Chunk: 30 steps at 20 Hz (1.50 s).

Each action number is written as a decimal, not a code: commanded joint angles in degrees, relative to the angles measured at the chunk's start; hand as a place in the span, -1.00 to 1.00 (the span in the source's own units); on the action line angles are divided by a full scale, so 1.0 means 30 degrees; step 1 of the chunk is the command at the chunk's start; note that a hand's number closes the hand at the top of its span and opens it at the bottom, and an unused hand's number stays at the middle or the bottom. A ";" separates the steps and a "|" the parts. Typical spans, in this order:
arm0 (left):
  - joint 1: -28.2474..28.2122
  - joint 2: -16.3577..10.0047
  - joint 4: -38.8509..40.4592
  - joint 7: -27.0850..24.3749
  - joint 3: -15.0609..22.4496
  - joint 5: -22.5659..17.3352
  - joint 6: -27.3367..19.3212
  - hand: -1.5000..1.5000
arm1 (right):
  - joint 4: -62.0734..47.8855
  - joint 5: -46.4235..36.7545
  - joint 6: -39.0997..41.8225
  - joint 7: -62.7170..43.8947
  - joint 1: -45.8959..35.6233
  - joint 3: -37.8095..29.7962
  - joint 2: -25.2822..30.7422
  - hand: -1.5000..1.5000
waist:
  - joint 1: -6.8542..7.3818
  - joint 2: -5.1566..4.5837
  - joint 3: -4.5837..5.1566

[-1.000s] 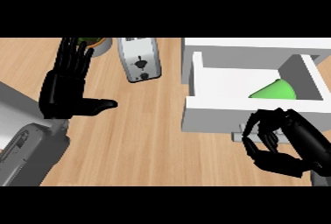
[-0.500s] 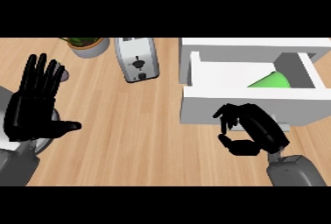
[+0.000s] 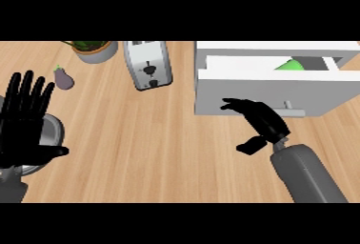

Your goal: Pick up the cup, place it into the drawer and close the drawer

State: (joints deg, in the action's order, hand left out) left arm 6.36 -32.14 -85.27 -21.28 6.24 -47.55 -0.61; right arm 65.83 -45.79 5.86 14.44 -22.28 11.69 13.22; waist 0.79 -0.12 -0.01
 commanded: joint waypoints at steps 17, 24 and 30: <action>-0.0061 0.0614 0.0685 0.0713 -0.1577 0.0542 0.2657 -1.00 | -1.5926 0.0196 -0.0808 0.4668 -1.0397 -0.4467 0.0875 -1.00 | 0.0988 -0.0390 -0.0037; 0.0670 0.1487 0.1741 0.0131 -0.1094 0.1392 0.2604 -1.00 | -1.7349 0.0053 -0.0920 0.6128 -1.0873 -0.4726 0.1948 -1.00 | 0.1101 -0.0625 -0.0043; -0.0174 0.1470 0.1210 -0.0138 -0.0946 0.1746 0.2850 -1.00 | -1.7821 0.0412 -0.0295 0.6214 -1.1555 -0.5257 0.2631 -1.00 | 0.1512 -0.0622 -0.0050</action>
State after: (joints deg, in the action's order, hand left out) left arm 7.10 -28.57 -81.58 -20.37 2.76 -43.65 7.81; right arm 16.56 -45.00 7.70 39.96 -52.70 -1.38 18.18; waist 4.06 0.48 0.72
